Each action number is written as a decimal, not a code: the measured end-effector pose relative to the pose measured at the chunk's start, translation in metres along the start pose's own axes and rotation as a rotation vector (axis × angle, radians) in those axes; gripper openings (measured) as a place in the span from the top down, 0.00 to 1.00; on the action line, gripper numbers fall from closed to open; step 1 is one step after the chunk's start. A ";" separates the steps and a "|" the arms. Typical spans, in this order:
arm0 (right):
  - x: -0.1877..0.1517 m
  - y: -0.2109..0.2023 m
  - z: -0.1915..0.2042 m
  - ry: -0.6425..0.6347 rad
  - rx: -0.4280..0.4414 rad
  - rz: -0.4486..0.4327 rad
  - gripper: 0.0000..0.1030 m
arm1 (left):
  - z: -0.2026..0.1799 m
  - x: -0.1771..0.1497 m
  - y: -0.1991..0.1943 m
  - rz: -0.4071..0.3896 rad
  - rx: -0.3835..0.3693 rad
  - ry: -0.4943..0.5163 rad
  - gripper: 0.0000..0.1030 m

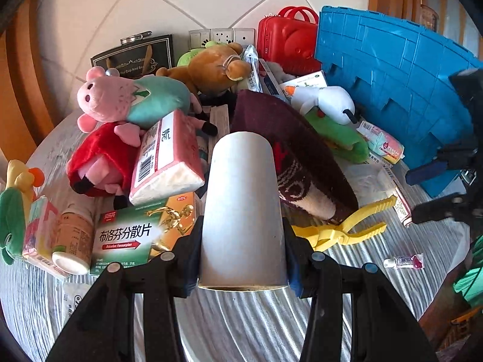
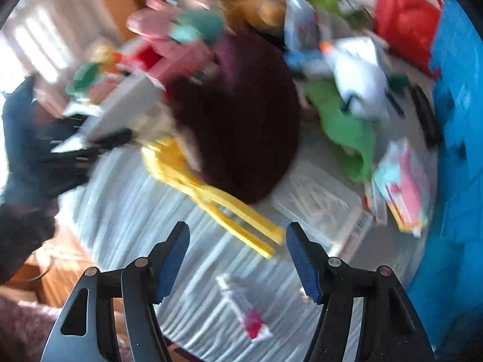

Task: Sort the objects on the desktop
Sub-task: 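Grasp the white paper cup with the left tool while the right tool grasps the yellow plastic toy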

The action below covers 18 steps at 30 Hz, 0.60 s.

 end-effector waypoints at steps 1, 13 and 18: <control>0.003 -0.003 0.009 -0.030 0.038 -0.018 0.35 | 0.001 0.000 -0.001 -0.002 0.001 -0.004 0.56; 0.014 0.048 0.039 -0.193 0.044 -0.063 0.45 | -0.010 0.006 -0.019 -0.041 0.010 0.018 0.56; 0.008 0.076 0.041 -0.235 0.025 0.040 0.45 | -0.009 0.017 -0.020 -0.048 0.007 0.009 0.56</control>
Point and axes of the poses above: each gripper's, at about its wrist camera, not at the fingertips, and y roughly the way its jaws point, z to its left, x to its top, the point moved 5 cm from there along y, roughly the way its jaws point, and after that the axes turned 7 degrees about -x, right-handed, at the moved point
